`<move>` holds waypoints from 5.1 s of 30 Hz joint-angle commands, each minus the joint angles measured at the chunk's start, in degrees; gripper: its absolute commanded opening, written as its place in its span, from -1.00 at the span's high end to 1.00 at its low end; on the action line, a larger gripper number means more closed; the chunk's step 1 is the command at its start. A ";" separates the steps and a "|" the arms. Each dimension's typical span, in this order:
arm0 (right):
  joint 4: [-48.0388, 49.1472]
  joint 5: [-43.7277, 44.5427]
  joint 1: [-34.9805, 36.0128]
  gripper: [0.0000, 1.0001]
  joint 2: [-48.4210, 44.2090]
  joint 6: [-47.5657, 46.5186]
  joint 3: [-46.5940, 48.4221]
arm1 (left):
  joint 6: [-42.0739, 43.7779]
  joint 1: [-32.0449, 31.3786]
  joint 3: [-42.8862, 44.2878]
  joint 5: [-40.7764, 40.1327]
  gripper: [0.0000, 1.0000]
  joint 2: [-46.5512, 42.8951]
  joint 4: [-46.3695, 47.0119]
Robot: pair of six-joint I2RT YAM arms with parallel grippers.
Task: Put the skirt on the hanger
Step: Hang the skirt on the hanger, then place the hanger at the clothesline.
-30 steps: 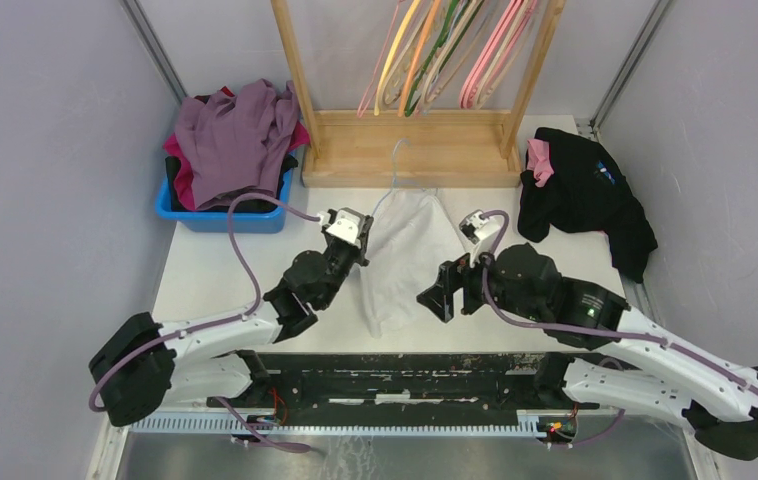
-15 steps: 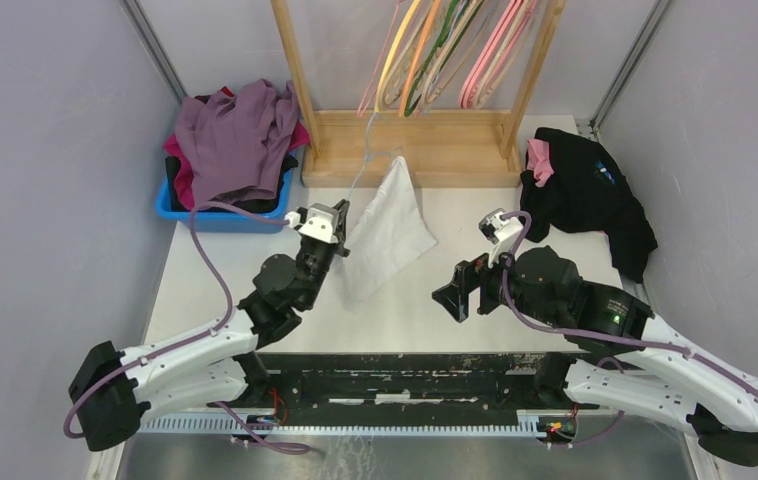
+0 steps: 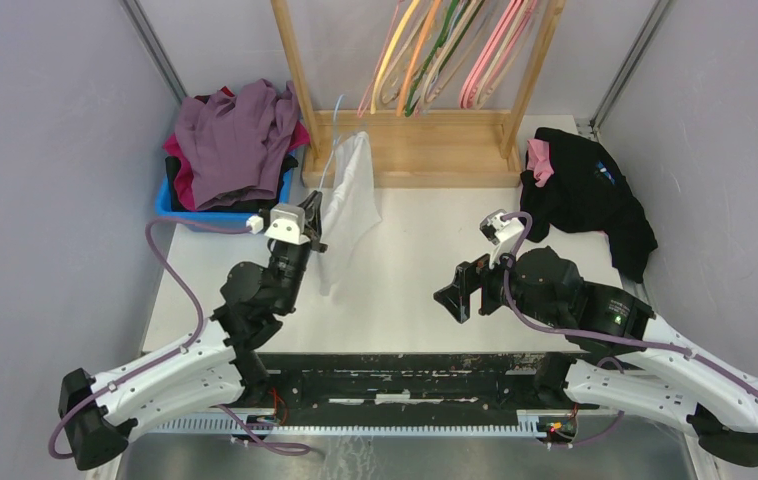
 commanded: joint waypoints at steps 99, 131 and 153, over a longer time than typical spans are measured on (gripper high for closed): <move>2.95 -0.26 -0.20 -0.83 -8.02 1.49 -5.88 | -18.66 34.89 55.11 23.20 0.90 49.32 -5.12; 1.88 -8.64 -0.20 -1.00 12.14 7.39 9.39 | -30.77 34.86 39.85 18.76 -0.12 19.98 -37.16; 5.18 -9.30 -0.20 -0.99 10.07 8.98 8.38 | -32.24 34.33 37.79 24.59 -0.08 18.79 -38.74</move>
